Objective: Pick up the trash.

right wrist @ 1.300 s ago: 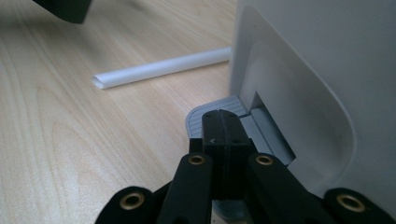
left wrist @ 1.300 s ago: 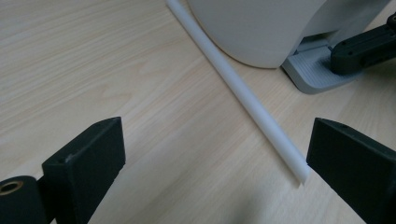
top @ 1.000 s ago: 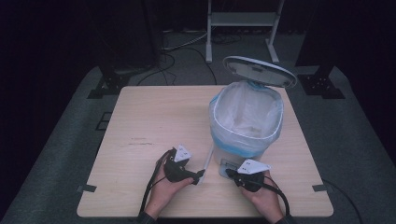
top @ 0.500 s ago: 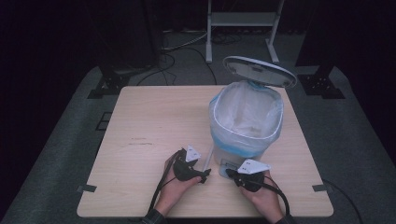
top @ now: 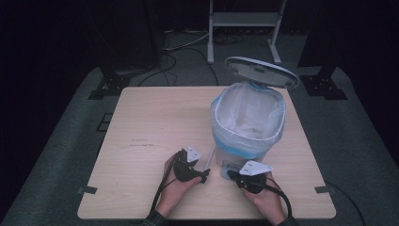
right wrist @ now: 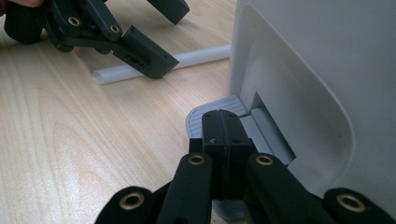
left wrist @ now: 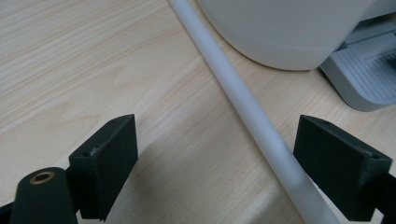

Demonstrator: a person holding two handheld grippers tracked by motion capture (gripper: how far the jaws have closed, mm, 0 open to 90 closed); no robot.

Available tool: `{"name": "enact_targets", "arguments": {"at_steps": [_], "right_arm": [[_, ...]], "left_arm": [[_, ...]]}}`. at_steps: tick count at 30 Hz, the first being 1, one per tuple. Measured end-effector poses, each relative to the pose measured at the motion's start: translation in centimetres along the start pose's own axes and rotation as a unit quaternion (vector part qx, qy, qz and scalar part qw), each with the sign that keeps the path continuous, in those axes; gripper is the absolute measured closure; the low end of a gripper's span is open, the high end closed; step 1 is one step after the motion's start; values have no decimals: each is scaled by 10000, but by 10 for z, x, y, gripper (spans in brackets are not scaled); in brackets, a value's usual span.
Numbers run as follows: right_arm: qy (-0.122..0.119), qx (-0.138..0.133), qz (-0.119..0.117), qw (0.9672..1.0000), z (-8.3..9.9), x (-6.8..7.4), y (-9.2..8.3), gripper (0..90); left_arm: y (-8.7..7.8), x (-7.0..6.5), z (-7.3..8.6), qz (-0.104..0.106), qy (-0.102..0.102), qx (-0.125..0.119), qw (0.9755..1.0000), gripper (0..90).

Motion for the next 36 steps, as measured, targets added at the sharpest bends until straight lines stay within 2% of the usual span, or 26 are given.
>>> {"name": "enact_targets", "arguments": {"at_steps": [20, 30, 36], "right_arm": [[6, -4, -2, 10000, 0, 0, 0, 898], [33, 0, -10, 10000, 0, 0, 0, 898], [36, -1, -11, 10000, 0, 0, 0, 898]], "left_arm": [[-6, 23, 4, -167, -228, -21, 9996, 156], [-11, 33, 6, -153, -286, -122, 9994, 312], [-12, 35, 7, -175, -318, -126, 9993, 328]]}}
Point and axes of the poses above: each handheld gripper's, and its own axes: y roughly forward along the jaws, z roughly out of its underside, x roughly to its left, the point moved 7 cm from there along y, roughly forward along the jaws, and after that the axes turned 4 degrees about -y, right-handed, at the moved point
